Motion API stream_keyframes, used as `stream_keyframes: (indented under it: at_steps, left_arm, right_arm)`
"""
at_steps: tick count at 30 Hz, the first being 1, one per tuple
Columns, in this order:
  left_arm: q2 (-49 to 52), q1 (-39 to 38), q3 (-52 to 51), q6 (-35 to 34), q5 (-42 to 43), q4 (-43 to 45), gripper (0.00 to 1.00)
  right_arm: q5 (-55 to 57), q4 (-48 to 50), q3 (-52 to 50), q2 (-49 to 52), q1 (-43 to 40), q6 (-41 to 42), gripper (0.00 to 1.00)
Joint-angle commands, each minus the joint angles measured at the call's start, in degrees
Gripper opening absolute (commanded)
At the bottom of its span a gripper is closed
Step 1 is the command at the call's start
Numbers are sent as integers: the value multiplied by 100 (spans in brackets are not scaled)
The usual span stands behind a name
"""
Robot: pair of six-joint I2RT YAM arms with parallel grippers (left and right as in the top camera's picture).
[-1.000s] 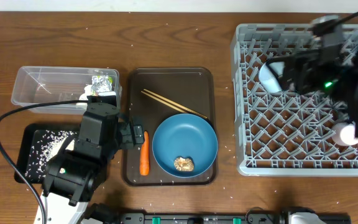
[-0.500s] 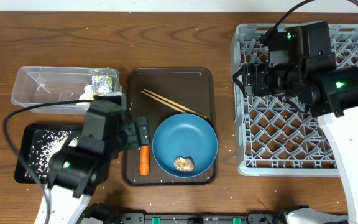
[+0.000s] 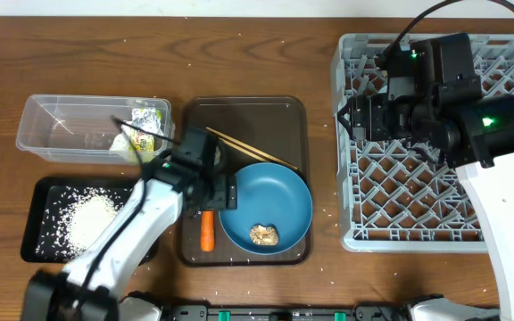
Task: Sort waste into correct bins and load items into the dishwasher rack
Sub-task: 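Grasp the rim of the blue plate with the left gripper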
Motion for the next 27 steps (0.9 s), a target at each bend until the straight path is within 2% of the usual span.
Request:
stream_keyframes:
  at_steps: [1,2,4,7,10,12,21,27]
  left_arm:
    - [450,-96,-4,262,39,81,67]
    - [577,-122,-4,284,37,109,59]
    - [848,-173,-4,396,39,210,51]
    - [1108,-251,-4,463,42,341,33]
    - [1196,-350,-4,503,39,446,24]
    - [1187,-404,-4,520,39,492,6]
    - [1088,-428,61,516,42,444,6]
    - [428,-415,319,494,42,81,6]
  right_arm:
    - [122,-31,13,-42,-31,83,82]
    - [140,-48,13,-42,-31,81,82]
    - [140,-72,13,-42,-31,66,82]
    - [138,-92,13,-42,-31,66,82]
    - [140,-94,11,-42,-31,66,82]
    - [140,-98,13,-42,-31,66,82]
    - [175,-181,11,-42,-33,66,83]
    - [214,-223,11,-42,-33,20,82]
